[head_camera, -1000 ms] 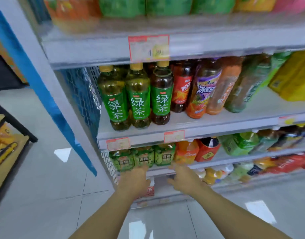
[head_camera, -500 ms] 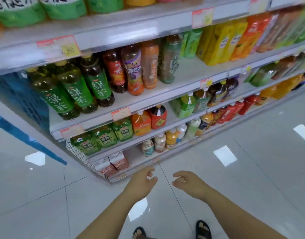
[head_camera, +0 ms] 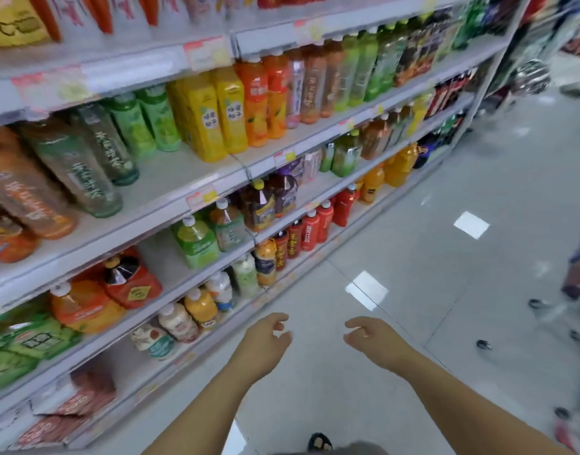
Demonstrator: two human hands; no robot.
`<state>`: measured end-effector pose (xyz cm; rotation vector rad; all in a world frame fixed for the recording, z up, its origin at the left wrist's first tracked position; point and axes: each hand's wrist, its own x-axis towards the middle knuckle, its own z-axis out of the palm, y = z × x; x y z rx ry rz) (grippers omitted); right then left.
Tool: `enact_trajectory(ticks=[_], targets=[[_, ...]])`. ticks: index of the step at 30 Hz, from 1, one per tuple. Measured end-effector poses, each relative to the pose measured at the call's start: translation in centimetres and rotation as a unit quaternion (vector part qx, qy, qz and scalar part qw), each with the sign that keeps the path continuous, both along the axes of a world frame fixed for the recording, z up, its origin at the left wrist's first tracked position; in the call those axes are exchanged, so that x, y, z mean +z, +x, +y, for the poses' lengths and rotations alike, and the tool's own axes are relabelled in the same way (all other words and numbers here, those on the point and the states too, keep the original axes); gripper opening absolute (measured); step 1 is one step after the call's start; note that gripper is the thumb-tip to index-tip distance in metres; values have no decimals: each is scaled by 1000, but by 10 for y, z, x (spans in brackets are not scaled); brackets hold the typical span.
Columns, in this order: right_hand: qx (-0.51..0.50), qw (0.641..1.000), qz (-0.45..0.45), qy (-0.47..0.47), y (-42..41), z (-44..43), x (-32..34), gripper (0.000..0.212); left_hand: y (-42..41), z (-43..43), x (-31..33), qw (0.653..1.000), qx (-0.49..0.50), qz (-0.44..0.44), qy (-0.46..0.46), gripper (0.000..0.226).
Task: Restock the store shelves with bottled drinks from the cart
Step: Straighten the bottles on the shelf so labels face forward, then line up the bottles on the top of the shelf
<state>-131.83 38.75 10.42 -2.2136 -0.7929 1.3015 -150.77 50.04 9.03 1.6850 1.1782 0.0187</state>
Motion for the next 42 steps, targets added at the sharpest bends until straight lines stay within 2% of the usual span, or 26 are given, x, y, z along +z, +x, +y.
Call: enact_trajectory(ticks=[6, 10, 14, 20, 24, 31, 35, 42], targets=[[-14, 1000, 14, -20, 70, 8, -11, 35, 66, 23, -1, 999, -35, 20, 15, 36], [27, 999, 41, 8, 96, 55, -15, 34, 93, 65, -3, 998, -26, 43, 27, 38], [61, 997, 27, 38, 143, 117, 1, 35, 145, 117, 8, 997, -34, 42, 51, 36], [65, 988, -40, 132, 228, 195, 69, 37, 246, 190, 85, 988, -57, -26, 141, 36], [83, 968, -77, 225, 280, 246, 136, 35, 300, 233, 147, 972, -44, -71, 218, 39], [164, 889, -132, 407, 347, 331, 254, 34, 367, 272, 263, 911, 37, -144, 384, 35], [224, 814, -180, 505, 368, 364, 329, 23, 389, 285, 330, 856, 88, -172, 480, 33], [251, 697, -170, 650, 368, 411, 434, 13, 387, 302, 424, 756, 160, -188, 606, 24]])
